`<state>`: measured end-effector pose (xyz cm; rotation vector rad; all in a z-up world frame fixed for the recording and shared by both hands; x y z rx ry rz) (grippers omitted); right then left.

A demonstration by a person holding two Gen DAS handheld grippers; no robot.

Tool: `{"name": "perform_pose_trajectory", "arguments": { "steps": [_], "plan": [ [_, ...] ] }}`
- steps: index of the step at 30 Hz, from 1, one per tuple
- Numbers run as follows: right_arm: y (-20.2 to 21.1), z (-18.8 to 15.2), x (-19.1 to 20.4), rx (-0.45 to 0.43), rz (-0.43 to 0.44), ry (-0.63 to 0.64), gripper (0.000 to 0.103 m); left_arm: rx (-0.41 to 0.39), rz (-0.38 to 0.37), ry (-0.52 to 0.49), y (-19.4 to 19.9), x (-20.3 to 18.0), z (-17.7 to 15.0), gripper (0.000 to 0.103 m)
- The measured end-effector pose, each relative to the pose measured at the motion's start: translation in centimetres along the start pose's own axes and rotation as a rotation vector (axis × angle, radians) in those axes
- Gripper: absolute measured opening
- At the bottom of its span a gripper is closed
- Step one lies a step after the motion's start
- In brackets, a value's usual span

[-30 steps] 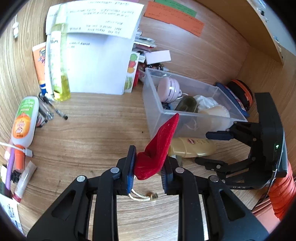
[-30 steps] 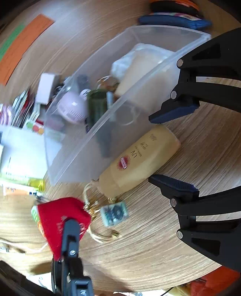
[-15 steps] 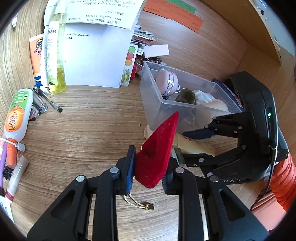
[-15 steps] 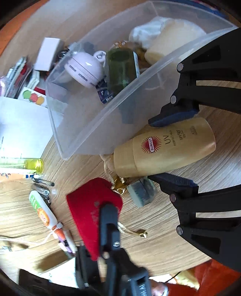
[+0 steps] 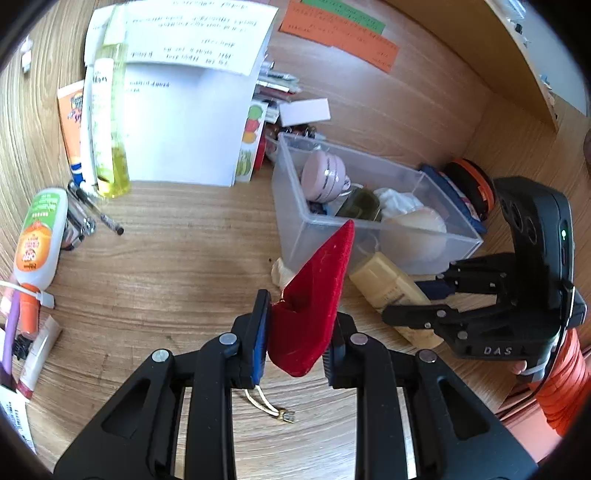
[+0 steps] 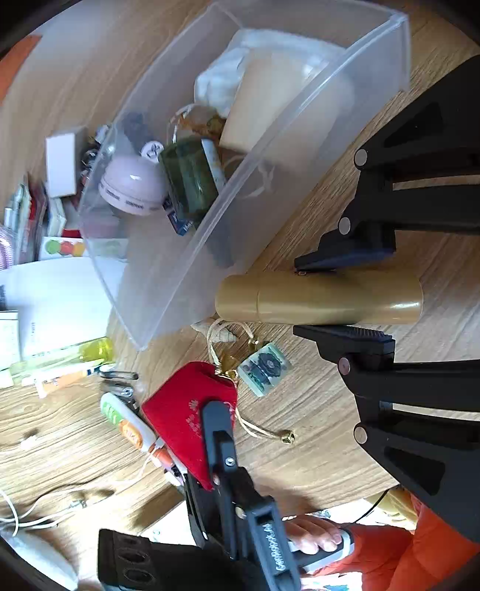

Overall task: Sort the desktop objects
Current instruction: 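Lift the red pouch with the left tool while the right tool lifts the sunscreen bottle upright, then carry the red pouch with the left tool while the right tool carries the sunscreen over the bin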

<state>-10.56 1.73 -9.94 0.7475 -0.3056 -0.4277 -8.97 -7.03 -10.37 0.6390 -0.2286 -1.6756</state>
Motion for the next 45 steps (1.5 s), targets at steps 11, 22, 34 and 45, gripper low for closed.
{"name": "perform_pose_trajectory", "arguments": {
  "steps": [11,22,34,45],
  "plan": [
    [5.3,1.5,-0.1,-0.145,-0.012,-0.023,0.025,-0.098,-0.007,-0.058,2.7,-3.5,3.6,0.023],
    [8.4,2.8,-0.6,-0.246,-0.02,-0.036,0.025,-0.028,0.075,-0.158,2.3,-3.3,0.3,0.07],
    [8.5,2.2,-1.0,-0.259,0.0,-0.085,0.025,0.182,0.101,-0.146,-1.9,-1.7,-4.8,0.074],
    [8.8,2.0,-2.1,-0.269,-0.021,-0.126,0.025,0.113,0.122,-0.045,-0.4,0.2,-3.8,0.026]
  ]
}}
Point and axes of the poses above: each gripper's, at about its wrist camera, not at the fingertips, and y roughly against the way its jaws point, x to its left, z to its top, the point moved 7 cm from there along -y, roughly the way its jaws point, and after that the axes turned 13 degrees about -x, right-handed, at the moved point
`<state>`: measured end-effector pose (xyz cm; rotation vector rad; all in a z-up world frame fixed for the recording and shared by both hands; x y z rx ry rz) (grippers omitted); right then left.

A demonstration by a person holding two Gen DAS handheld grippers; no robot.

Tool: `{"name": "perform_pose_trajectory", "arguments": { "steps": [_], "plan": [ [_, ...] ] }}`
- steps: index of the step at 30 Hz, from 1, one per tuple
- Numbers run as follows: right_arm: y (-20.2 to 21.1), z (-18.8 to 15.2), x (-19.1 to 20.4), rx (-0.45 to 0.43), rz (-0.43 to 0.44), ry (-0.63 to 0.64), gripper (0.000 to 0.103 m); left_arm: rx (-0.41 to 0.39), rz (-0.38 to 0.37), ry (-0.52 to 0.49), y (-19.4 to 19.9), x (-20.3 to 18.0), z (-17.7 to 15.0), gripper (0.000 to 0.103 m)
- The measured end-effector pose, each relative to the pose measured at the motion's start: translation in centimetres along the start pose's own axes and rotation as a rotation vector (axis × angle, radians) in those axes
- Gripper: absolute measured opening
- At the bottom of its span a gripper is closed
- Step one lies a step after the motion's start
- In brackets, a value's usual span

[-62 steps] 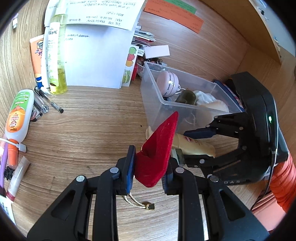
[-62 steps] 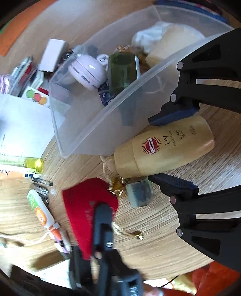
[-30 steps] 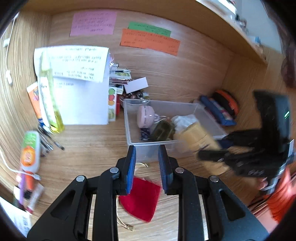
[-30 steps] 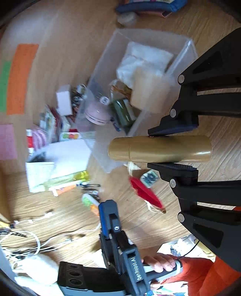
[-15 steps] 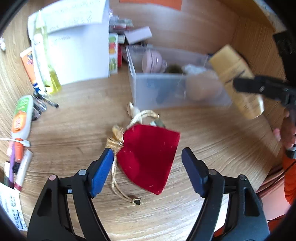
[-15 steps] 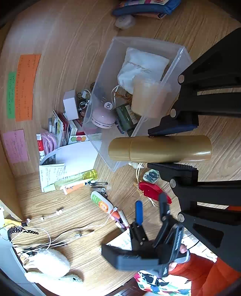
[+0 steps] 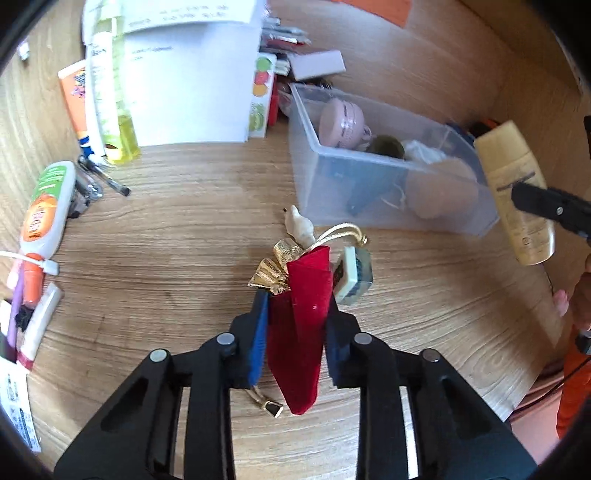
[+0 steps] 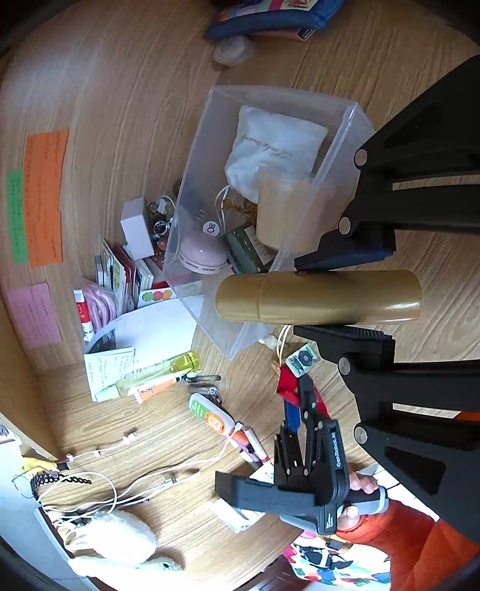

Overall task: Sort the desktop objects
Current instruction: 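Carry the red pouch with the left tool while the right tool carries the sunscreen over the bin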

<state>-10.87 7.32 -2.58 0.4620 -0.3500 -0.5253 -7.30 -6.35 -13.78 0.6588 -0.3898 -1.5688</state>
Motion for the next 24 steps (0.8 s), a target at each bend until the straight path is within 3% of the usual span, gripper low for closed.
{"name": "perform_pose_trajectory", "arguments": {
  "steps": [12,24],
  "plan": [
    [0.9,2.0,-1.3,-0.06,-0.025,-0.026,0.025,-0.151,-0.037,-0.01,4.1,-1.6,5.5,0.025],
    [1.8,5.2,-4.5,-0.129,-0.078,-0.07,0.025,-0.249,-0.118,-0.066,4.3,-5.3,12.8,0.025]
  ]
}}
Point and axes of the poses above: each gripper's, at about its wrist camera, not at the fingertips, and y roughly against the way its jaws point, x to its left, z to its top, the point moved 7 cm from there along -y, roughly the way its jaws point, and after that the axes turned 13 degrees about -x, right-handed, at the moved point
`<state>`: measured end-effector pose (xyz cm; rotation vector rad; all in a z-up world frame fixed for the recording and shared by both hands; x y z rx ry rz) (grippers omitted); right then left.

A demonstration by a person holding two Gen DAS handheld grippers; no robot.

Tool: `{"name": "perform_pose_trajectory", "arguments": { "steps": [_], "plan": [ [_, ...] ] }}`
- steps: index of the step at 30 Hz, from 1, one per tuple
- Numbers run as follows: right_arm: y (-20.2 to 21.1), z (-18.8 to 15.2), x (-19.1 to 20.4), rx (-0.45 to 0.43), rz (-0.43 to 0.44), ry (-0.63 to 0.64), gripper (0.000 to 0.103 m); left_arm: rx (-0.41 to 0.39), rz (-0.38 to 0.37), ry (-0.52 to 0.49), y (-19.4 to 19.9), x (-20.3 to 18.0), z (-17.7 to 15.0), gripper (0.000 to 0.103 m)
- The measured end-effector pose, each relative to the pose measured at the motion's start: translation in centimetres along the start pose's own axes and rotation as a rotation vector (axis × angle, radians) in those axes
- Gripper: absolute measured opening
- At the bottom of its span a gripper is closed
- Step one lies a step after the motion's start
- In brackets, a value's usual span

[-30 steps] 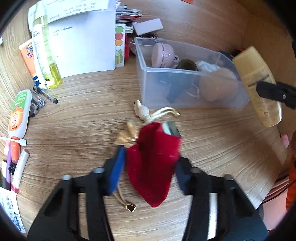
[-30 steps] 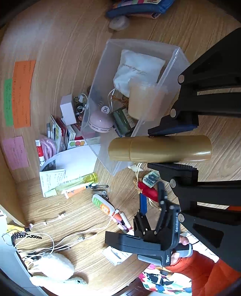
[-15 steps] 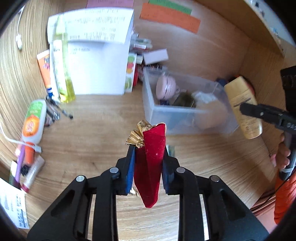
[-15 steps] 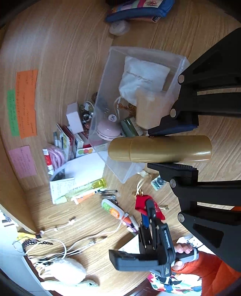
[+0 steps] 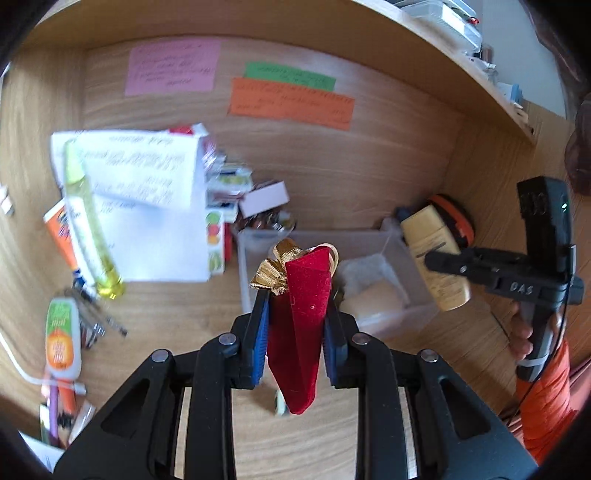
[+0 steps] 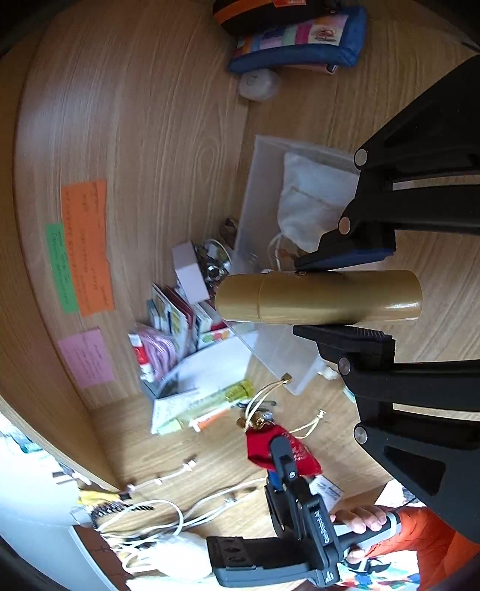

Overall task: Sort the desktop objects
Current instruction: 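Carry the red pouch with the left tool while the right tool carries the sunscreen over the bin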

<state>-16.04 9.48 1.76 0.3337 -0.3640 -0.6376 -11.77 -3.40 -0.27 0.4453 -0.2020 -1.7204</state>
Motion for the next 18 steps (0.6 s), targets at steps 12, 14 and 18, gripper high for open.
{"name": "perform_pose_trajectory", "arguments": {
  "steps": [12,14,18],
  "plan": [
    [-2.0,0.9,-3.1,-0.001,-0.027,-0.022,0.025,0.016,-0.061,-0.036,-5.4,-2.6,3.1,0.025],
    [-2.6,0.9,-3.8,0.006,-0.027,-0.03,0.025,0.028,-0.069,-0.041,-6.4,-3.0,3.0,0.025],
    [-3.5,0.7,-5.0,0.017,-0.033,-0.037,0.025,0.061,-0.087,-0.045,-8.8,-3.8,2.3,0.025]
  ]
}}
Point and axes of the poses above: each gripper's, at about its wrist camera, not at the fingertips, and y roughly against the way its jaws point, x to its left, z to its top, the point moved 7 cm from there along -y, roughly the way its jaws point, and after that the axes turned 13 degrees about -x, right-handed, at the moved point
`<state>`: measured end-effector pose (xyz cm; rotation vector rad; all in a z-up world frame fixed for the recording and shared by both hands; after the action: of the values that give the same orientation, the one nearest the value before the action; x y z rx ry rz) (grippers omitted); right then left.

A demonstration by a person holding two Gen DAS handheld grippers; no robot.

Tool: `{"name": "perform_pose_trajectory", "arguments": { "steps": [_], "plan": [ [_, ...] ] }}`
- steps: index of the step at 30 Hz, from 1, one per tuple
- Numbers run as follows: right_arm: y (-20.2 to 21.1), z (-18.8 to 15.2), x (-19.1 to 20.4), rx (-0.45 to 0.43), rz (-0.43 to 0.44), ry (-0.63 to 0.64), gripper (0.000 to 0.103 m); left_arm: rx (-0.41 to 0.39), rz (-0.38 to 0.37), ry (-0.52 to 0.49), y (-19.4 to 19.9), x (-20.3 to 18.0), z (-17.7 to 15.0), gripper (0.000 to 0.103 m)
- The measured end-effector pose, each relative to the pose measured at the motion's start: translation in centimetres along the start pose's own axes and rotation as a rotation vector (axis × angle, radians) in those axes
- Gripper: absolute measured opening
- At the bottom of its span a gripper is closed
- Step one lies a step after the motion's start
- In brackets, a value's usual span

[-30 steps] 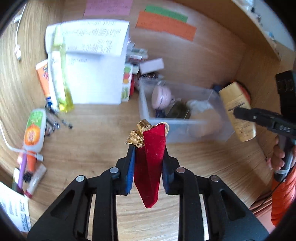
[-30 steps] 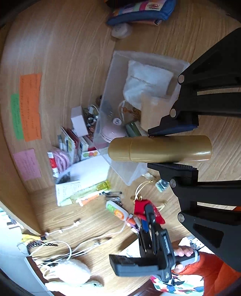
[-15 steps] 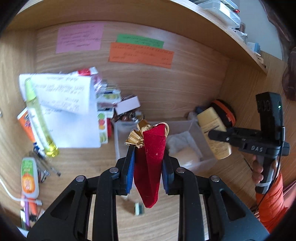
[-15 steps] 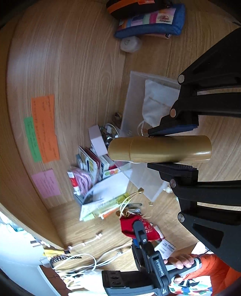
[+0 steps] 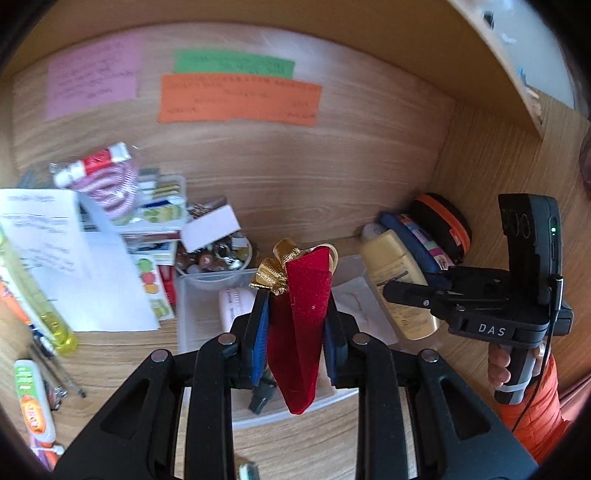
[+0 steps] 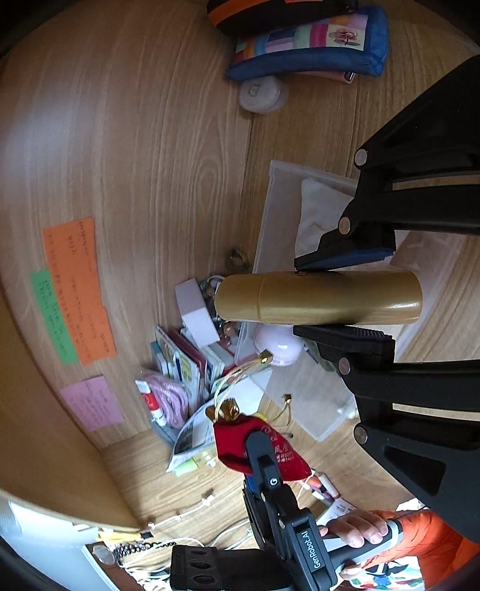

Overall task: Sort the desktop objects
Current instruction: 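Carry the red pouch with the left tool while the right tool carries the sunscreen over the bin, then open the left tool to drop the pouch while the right tool releases the sunscreen into the bin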

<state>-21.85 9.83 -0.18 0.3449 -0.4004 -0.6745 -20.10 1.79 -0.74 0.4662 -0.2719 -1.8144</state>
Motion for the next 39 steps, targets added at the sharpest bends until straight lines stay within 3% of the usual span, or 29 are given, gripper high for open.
{"name": "perform_pose_trajectory", "arguments": {
  "steps": [12,29,34,39],
  "plan": [
    [-2.9,-1.7,-3.1,0.051,-0.06,0.004,0.025,0.117,-0.015,0.01,-6.6,-0.6,-3.0,0.025],
    [-4.7,-2.7,-3.6,0.067,-0.12,0.092,0.025,0.182,-0.006,-0.035,-9.3,-1.3,-5.5,0.028],
    [-4.8,-2.8,-3.5,0.06,-0.146,0.136,0.025,0.187,0.012,-0.047,-9.5,-1.1,-5.8,0.038],
    [-4.8,-2.8,-3.5,0.059,-0.158,0.152,0.026,0.199,0.005,-0.042,-9.6,-1.0,-6.0,0.042]
  ]
}}
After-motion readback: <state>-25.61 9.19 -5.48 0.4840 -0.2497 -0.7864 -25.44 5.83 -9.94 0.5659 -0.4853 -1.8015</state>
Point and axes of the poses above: each gripper's, at about its wrist camera, not at the fingertips, and y roughly against the way its jaws point, x to its left, z to its top, the point moved 7 cm from there along -y, roughly the way its jaws point, and after that the axes turned 13 degrees about -x, right-handed, at the moved point
